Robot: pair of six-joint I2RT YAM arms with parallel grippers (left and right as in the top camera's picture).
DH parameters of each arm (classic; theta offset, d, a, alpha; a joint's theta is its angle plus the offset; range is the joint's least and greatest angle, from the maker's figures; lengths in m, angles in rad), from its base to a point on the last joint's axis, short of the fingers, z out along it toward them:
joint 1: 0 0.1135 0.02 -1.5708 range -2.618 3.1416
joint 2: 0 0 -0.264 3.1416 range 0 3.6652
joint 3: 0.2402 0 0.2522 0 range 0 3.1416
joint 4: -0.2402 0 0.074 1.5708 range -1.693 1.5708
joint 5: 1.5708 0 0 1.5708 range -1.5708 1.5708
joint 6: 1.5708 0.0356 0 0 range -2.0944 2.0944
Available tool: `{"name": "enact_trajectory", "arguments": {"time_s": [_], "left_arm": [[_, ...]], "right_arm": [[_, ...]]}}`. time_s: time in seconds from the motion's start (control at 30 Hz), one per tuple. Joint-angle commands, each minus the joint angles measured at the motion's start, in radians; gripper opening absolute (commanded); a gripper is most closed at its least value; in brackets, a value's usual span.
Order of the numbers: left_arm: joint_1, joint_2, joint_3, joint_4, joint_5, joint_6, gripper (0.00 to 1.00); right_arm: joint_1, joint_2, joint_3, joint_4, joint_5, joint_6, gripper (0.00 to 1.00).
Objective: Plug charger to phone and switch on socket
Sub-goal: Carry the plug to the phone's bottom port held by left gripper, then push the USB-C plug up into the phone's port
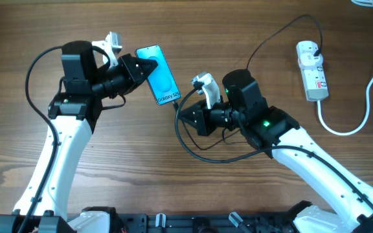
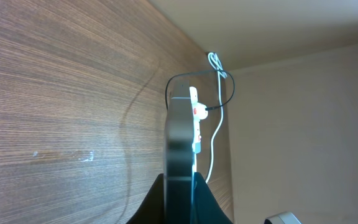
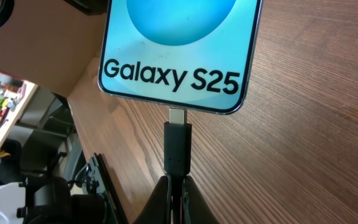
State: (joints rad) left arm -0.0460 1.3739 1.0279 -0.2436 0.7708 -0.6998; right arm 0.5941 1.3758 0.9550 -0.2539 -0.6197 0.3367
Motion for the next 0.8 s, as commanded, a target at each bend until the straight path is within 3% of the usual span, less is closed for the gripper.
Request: {"name": "enact_trajectory", "arguments": {"time_s": [0.0,0.77], "left_arm": [[-0.005,-0.016,0.012,0.003,0.002,0.016,0.04],[-0.057,-0.016,0.012,-0.001,-0.066,0.016,0.04]], "right_arm": [[0.003,-0.014,0.023,-0.001,-0.009,0.004,0.05],[0.003,-0.014,0.023,-0.054,0.0,-0.03,0.05]]}}
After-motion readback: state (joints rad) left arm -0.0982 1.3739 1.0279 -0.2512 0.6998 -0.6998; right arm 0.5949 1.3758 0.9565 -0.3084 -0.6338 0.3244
